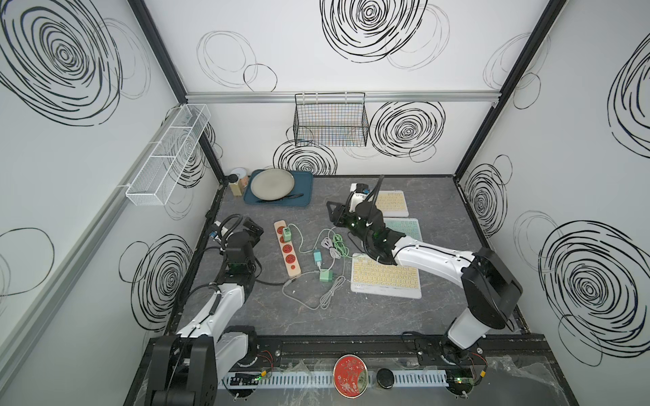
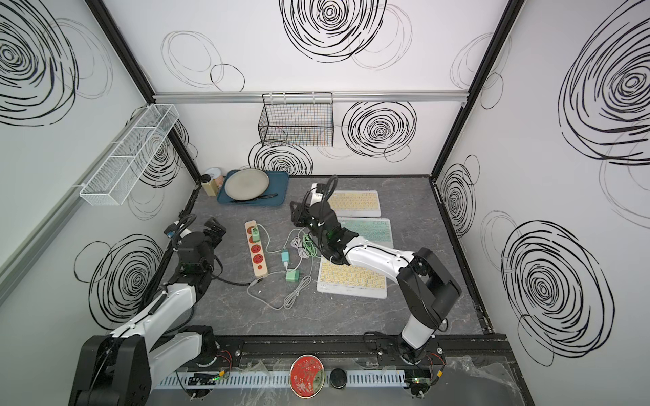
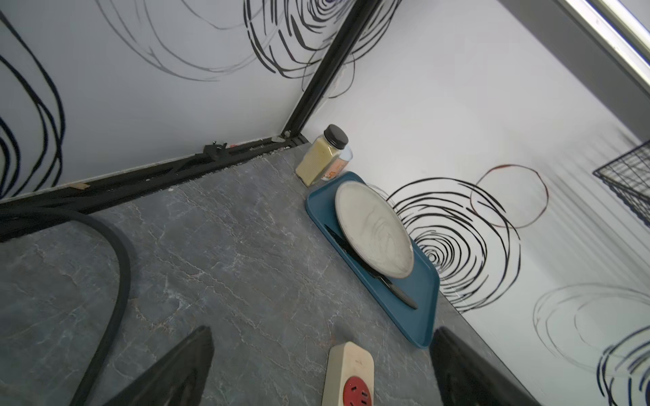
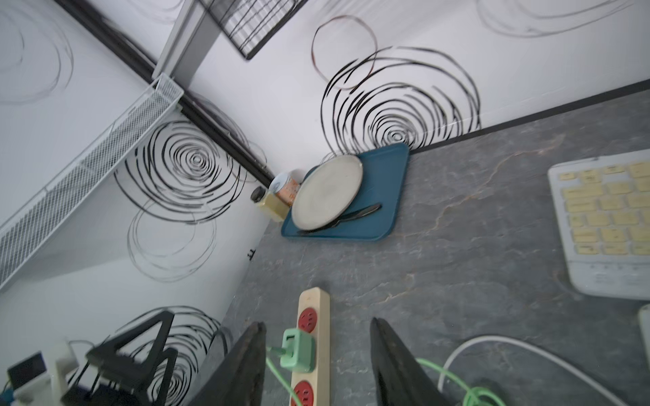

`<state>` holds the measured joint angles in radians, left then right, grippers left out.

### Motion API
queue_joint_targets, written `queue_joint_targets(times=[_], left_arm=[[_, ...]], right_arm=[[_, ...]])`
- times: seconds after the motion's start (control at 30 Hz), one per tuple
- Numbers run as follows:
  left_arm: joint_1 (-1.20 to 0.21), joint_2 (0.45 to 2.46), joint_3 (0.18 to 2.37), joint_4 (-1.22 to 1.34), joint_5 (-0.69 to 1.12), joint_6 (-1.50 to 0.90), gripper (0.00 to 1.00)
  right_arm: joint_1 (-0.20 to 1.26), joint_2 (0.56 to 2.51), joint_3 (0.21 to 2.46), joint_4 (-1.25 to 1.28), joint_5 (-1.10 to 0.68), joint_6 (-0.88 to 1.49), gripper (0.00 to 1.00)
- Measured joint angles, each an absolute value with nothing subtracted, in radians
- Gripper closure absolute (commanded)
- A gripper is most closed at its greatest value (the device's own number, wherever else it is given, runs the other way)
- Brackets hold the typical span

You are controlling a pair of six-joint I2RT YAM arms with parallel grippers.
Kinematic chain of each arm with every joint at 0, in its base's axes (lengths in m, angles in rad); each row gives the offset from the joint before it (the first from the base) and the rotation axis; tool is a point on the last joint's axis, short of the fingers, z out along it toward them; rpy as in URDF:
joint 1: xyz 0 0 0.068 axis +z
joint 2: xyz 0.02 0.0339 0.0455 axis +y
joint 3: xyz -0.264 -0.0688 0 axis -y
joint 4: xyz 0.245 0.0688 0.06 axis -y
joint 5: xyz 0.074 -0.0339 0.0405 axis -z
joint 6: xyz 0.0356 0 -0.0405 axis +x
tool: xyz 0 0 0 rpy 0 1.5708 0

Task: Unplug the wireless keyboard
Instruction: Remove the plug from the socket.

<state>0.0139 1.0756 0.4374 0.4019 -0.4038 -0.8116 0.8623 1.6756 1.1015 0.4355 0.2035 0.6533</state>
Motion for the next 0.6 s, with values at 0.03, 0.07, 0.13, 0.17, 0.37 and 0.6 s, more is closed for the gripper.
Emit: queue_joint_targets(times=[0.03,0.07,0.13,0.17,0.37,0.6], left_arm=[[0.013,1.083,0.451,0.385,-0.410,-0.825,0.00],[0.013,1.090,0.457,0.374,-0.410,-0.836,0.01],[0.026,1.105,0.458,0.355,-0.375,-0.837,0.01],[0.041,1.119,0.458,0.347,-0.340,-0.834,0.01],[0.142,1.217,0.413,0.412,-0.167,-0.852,0.01],[0.190,1.192,0.300,0.488,-0.098,-0.854,0.01]], right_arm=[[0.888,1.682,1.105,0.421,0.216,0.632,0.58],[0.921,1.693,1.111,0.405,0.229,0.608,0.59],[0.979,1.723,1.135,0.378,0.259,0.554,0.62],[1.014,1.745,1.154,0.369,0.272,0.525,0.63],[1.168,1.890,1.293,0.356,0.297,0.403,0.66],[1.178,2.082,1.499,0.275,0.299,0.380,0.62]])
